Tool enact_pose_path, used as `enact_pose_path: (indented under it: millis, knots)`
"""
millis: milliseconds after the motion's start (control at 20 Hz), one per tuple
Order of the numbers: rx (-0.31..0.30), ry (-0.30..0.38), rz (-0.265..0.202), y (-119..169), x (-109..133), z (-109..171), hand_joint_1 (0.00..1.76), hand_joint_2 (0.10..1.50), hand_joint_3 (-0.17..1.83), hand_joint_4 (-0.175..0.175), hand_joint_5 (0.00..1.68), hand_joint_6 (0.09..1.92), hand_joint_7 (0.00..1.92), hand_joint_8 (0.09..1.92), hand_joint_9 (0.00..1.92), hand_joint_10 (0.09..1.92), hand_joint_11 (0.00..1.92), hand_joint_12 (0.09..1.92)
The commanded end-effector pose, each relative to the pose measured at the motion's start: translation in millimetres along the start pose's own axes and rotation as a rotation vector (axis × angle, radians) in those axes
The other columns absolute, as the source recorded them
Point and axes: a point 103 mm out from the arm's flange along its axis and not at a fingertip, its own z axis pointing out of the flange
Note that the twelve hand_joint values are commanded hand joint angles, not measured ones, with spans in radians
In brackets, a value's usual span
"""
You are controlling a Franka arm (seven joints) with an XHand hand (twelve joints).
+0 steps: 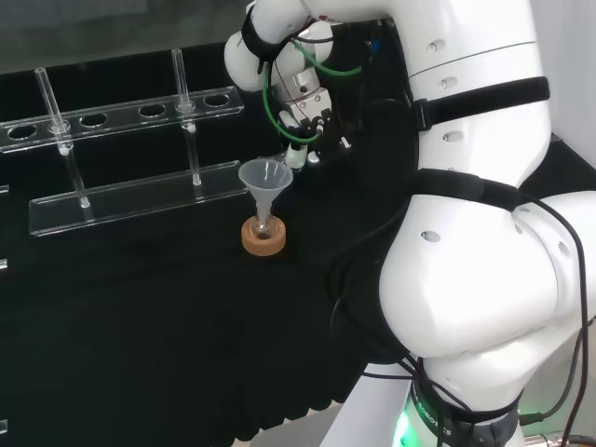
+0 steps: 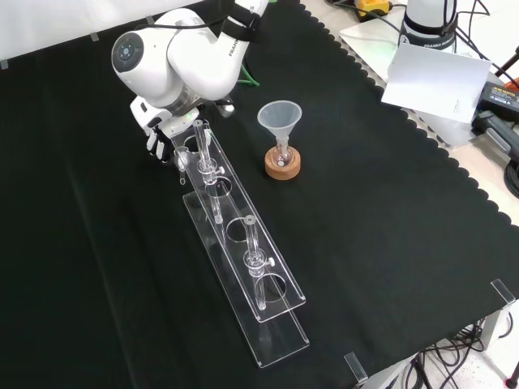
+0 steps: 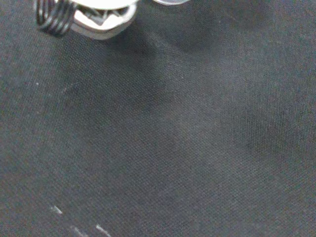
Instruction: Pick up the weighing funnel.
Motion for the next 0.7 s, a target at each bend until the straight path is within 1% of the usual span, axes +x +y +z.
enact_pose_path:
  millis: [50,150,350,700]
  knots:
    - [-0.031,0.013,0.003,-8.6,-11.6,-15.9,1.13,0.64,0.74,0.105,1.21,0.82,0.67,0.68,1.0,0.37,0.83,1.04]
    - [-0.041,0.016,0.004,-15.1,-17.6,-26.5,1.13,0.63,0.75,0.091,1.21,0.82,0.67,0.68,1.0,0.36,0.85,1.04]
    - [-0.061,0.016,0.015,-32.7,-30.2,-47.4,1.14,0.62,0.77,0.077,1.23,0.8,0.67,0.68,1.01,0.35,0.86,1.02]
    - [-0.068,0.002,0.067,-77.7,-54.4,-77.2,1.14,0.61,0.78,0.077,1.24,0.79,0.65,0.67,1.0,0.34,0.85,1.01]
